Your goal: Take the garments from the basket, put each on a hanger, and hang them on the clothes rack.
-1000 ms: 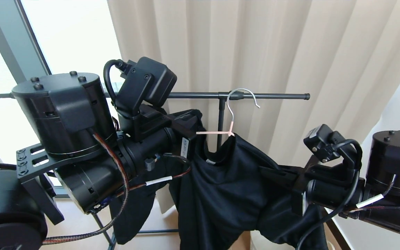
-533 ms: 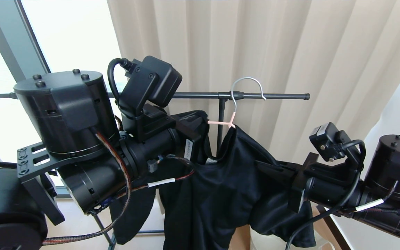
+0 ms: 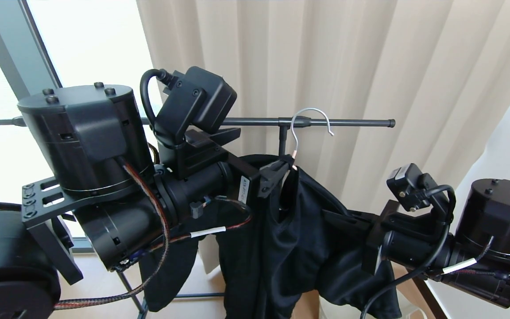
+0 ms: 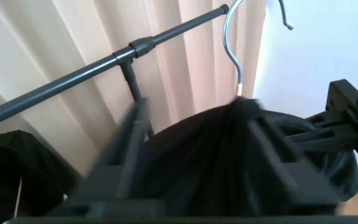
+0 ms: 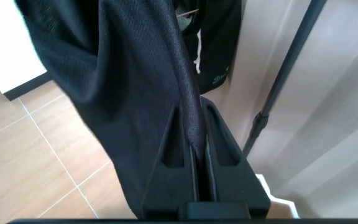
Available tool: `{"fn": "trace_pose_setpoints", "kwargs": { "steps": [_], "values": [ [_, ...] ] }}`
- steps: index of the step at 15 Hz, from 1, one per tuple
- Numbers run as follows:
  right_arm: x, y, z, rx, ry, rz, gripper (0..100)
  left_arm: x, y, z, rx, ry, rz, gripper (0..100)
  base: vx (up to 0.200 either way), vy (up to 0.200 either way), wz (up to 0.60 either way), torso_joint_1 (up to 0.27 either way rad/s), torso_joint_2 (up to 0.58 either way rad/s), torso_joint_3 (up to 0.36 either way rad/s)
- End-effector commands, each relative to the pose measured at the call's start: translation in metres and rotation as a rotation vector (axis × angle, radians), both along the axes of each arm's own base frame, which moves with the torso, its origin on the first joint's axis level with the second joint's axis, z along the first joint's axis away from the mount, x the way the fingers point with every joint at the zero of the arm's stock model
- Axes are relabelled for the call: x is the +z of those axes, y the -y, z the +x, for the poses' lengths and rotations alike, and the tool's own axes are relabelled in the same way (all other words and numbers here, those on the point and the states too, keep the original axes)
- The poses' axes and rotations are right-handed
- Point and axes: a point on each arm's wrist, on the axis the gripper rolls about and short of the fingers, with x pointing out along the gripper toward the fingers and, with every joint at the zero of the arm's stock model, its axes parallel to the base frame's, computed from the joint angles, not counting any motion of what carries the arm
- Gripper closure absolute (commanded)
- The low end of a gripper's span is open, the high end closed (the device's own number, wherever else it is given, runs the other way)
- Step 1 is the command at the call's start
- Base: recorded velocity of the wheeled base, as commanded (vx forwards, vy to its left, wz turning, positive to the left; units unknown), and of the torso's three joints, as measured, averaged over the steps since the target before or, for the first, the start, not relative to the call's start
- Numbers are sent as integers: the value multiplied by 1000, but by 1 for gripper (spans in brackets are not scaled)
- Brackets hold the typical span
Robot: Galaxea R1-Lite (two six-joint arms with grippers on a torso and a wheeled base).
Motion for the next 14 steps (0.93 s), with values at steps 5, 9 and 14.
{"fn": "trace_pose_setpoints", "kwargs": {
  "steps": [5, 9, 14],
  "values": [
    [0, 0, 1, -3, 2, 11, 100, 3, -7, -4, 8, -21, 19, 0, 0, 0, 0, 0, 0, 0],
    [-2, -2, 4, -9, -20, 26, 100, 17, -29, -18, -12, -83, 29, 0, 0, 0, 0, 0, 0, 0],
    [-7, -2, 5, -9, 4, 44, 100, 16, -37, -19, -10, -97, 51, 0, 0, 0, 0, 0, 0, 0]
  ]
}}
